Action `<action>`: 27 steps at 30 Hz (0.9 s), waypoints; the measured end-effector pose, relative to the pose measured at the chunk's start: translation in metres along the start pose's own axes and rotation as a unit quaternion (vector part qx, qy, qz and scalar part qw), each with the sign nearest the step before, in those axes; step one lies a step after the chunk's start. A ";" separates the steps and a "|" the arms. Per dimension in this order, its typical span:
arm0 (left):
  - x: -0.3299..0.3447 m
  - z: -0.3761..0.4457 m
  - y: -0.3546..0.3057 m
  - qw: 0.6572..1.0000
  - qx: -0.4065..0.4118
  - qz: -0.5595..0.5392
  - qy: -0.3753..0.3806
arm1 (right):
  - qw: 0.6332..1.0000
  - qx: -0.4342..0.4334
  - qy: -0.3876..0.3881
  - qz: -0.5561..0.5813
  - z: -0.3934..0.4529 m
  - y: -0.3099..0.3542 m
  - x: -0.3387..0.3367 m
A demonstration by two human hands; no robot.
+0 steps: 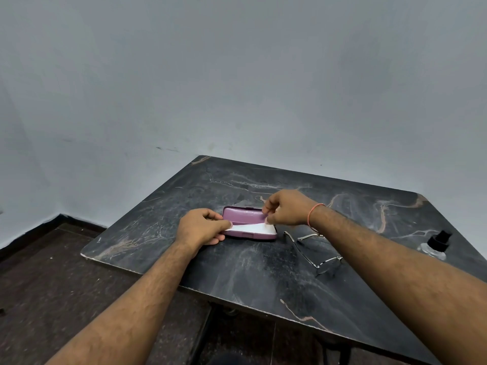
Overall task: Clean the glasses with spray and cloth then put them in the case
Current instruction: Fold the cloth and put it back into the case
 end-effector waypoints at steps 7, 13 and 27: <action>0.000 0.003 0.004 1.000 0.001 0.007 0.009 | 0.990 -0.097 0.039 -0.097 -0.028 0.007 0.007; 0.000 0.006 0.006 1.000 -0.002 0.009 0.008 | 0.985 -0.101 0.061 -0.128 -0.040 0.011 0.008; 0.000 0.005 0.006 1.000 0.000 -0.020 0.007 | 0.980 -0.123 -0.004 -0.158 -0.050 0.013 0.007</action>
Point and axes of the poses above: each hand's wrist, its own z-axis towards the middle knuckle, its own x-axis out of the palm, y = z × x, the point moved 5 cm from there along z, towards the middle knuckle, and after that the axes turned 12 degrees about x, right-handed, at the moved point
